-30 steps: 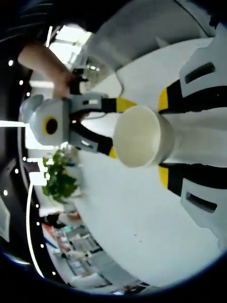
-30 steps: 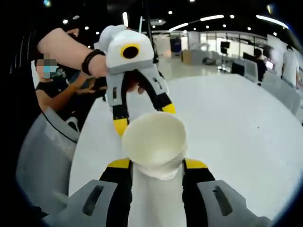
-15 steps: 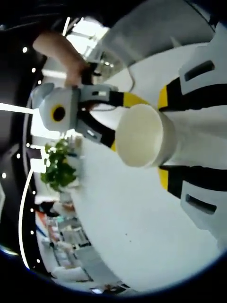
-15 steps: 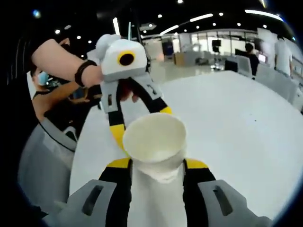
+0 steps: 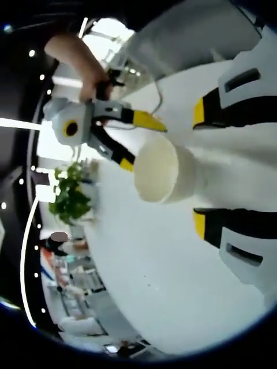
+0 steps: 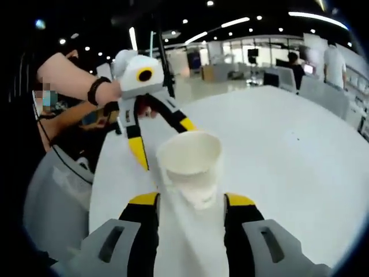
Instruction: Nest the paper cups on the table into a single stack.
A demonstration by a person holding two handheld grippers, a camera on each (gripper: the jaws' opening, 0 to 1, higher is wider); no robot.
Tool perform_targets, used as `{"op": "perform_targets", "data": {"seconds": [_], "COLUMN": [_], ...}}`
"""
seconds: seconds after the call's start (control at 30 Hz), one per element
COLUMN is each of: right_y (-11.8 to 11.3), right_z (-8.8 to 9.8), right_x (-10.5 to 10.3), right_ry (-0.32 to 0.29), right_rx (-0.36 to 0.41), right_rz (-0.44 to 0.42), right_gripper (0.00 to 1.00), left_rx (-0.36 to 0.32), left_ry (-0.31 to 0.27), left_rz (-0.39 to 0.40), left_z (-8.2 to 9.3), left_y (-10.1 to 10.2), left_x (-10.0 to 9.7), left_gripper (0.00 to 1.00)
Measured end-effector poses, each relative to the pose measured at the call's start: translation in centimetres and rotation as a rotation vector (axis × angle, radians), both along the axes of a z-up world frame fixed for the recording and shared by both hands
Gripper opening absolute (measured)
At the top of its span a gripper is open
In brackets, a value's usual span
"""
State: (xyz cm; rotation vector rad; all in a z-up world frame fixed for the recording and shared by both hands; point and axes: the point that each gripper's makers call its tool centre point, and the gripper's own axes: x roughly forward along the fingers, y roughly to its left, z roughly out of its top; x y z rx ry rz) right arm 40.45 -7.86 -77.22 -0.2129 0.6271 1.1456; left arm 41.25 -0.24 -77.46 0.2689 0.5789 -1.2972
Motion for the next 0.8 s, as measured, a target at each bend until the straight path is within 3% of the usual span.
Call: {"op": "perform_targets", "data": {"seconds": [0.13, 0.47, 0.8], "right_y": [-1.2, -2.6, -4.4], "right_z": [1.0, 2.7, 3.4], "right_x": [-1.3, -4.1, -6.2], "right_ry": [-0.013, -0.043, -0.073], "right_rx": [0.006, 0.043, 0.030], "right_rz": [-0.034, -0.114, -0.205], "right_gripper": [0.41, 0.45, 0.66], "left_rx": [0.000, -0.072, -0.111], "left_ry": [-0.039, -0.047, -0.067], "left_rz": [0.047, 0.227, 0.295], "left_z": [0.9, 3.3, 5.1], "left_y": [1.9, 5.5, 6.7], "left_x": [-0.8, -3.6, -6.0], "left_gripper": [0.51, 0.53, 0.63]}}
